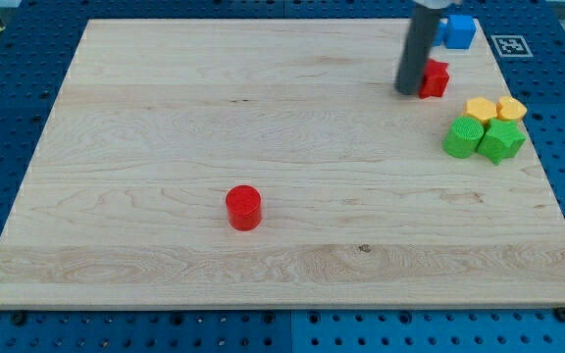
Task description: Push the red star below the blue cube
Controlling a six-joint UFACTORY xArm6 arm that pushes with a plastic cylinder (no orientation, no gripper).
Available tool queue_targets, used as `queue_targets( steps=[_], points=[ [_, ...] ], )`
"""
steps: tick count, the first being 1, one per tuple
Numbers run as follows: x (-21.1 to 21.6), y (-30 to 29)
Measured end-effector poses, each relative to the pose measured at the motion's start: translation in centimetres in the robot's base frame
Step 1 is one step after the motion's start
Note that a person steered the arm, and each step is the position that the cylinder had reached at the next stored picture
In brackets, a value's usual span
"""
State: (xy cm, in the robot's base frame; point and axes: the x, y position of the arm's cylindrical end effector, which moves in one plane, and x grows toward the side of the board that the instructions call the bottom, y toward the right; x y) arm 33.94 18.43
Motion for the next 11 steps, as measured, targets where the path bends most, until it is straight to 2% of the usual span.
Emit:
queue_targets(
  steps=[1,2,4,6,9,11],
  points=[
    [-2.1,5.7],
    [-2.6,7.1],
    [2.3,6.2],
    [1.6,13.3],
    [-5.2,10.4],
    [-2.4,8.6]
  ],
)
